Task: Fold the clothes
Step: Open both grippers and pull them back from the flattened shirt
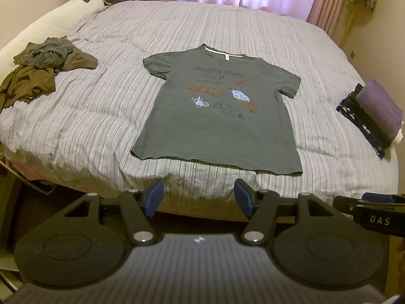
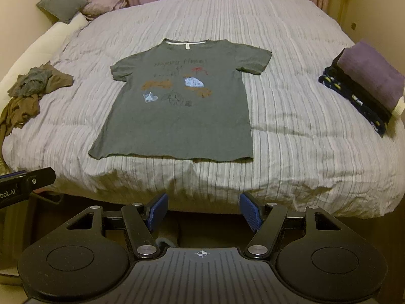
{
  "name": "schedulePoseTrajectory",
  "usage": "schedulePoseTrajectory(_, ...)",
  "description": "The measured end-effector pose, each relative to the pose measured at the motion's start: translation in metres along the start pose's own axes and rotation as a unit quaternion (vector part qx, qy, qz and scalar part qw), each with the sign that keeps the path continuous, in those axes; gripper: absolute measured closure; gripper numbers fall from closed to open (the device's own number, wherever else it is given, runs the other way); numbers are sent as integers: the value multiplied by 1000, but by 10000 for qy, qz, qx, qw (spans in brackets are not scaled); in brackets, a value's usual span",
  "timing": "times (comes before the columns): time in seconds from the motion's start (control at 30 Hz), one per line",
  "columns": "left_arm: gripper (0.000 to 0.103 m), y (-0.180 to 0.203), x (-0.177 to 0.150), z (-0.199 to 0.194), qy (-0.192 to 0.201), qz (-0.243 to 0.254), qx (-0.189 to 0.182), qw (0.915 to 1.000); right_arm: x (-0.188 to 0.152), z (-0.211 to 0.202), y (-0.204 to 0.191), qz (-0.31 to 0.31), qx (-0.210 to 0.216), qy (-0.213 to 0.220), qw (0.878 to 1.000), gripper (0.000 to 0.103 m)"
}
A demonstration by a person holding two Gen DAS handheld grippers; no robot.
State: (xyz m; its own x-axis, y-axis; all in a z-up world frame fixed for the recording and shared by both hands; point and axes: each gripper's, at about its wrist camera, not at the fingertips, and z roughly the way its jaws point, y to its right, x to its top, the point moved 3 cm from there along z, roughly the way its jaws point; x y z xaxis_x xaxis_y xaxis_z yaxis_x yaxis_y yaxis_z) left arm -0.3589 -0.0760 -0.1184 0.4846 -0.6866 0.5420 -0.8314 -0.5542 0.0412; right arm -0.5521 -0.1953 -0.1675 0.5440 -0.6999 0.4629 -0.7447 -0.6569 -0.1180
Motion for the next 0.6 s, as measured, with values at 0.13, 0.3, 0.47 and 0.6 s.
schedulePoseTrajectory(0.13,43,3,1,0,16,-8,15,10000,3,0,3,-30,26,28,10000,37)
schedulePoseTrajectory(0.3,43,7,2,1,29,-6,41,10000,8,2,7,-34,78,63,9999,37)
schedulePoseTrajectory(0.47,43,10,5,2,45,-15,85,10000,12,3,8,-81,123,97,9998,37)
schedulePoseTrajectory(0.6,43,14,7,5,39,-23,107,9999,15,7,10,-94,155,84,9998,37)
